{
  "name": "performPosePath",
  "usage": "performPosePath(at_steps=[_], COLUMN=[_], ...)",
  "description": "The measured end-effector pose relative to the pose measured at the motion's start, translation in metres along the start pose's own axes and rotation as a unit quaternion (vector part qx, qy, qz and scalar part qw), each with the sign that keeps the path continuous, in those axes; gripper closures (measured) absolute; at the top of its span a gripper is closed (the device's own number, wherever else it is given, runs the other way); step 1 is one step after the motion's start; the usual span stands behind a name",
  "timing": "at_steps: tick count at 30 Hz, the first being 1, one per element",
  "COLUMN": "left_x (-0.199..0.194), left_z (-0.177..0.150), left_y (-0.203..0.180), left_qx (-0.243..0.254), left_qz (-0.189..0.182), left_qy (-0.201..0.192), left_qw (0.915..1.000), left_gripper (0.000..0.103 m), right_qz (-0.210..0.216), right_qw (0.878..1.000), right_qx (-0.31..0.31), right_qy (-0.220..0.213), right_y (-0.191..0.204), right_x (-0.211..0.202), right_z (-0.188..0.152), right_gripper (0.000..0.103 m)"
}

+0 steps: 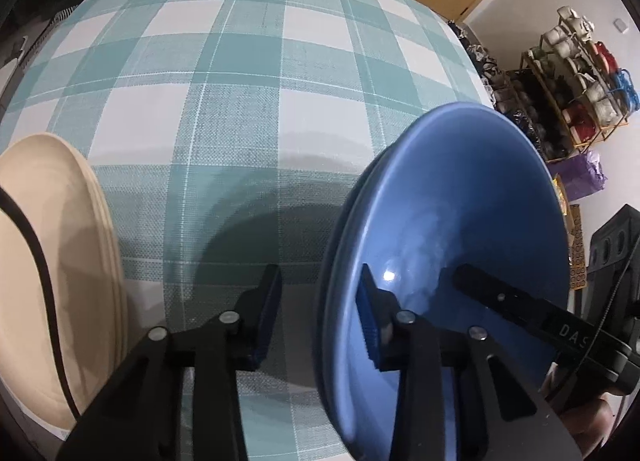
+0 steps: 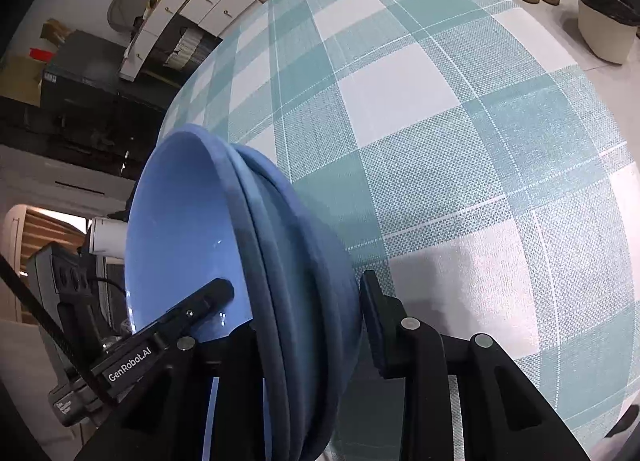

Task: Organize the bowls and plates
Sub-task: 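Lift the bowl stack and carry it toward the cream plate stack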

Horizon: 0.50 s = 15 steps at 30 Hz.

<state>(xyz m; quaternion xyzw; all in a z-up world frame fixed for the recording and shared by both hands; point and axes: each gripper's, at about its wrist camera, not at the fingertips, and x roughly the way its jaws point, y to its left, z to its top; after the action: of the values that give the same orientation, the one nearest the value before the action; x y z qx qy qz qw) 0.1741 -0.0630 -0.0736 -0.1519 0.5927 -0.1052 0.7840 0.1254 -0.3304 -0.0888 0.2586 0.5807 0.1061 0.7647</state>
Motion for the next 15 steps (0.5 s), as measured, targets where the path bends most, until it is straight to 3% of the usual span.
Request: performPosePath(at_steps=[3, 6, 15], left_x=[0.000, -0.001, 0.000], left_z=[-0.002, -0.004, -0.004], left_y=[-0.008, -0.019, -0.019], left_qx=[0.016, 0.035, 0.028], left_qz=[-0.012, 0.016, 0.013], left_qy=[0.007, 0.000, 0.011], left_qw=[0.9998, 0.9993, 0.9995], left_gripper=[0.080, 0.080, 0.077], right_qz=[0.005, -0.005, -0.014], right_qw=[1.000, 1.000, 1.000], right_qx=[0.010, 0.004, -0.006], right_qy=[0.006, 0.005, 0.006], right_y=[-0.004, -0.002, 0.000], right_x=[0.001, 0.000, -0.002], right_z=[0.002, 0.001, -0.001], right_gripper=[0.082, 0.084, 0.084])
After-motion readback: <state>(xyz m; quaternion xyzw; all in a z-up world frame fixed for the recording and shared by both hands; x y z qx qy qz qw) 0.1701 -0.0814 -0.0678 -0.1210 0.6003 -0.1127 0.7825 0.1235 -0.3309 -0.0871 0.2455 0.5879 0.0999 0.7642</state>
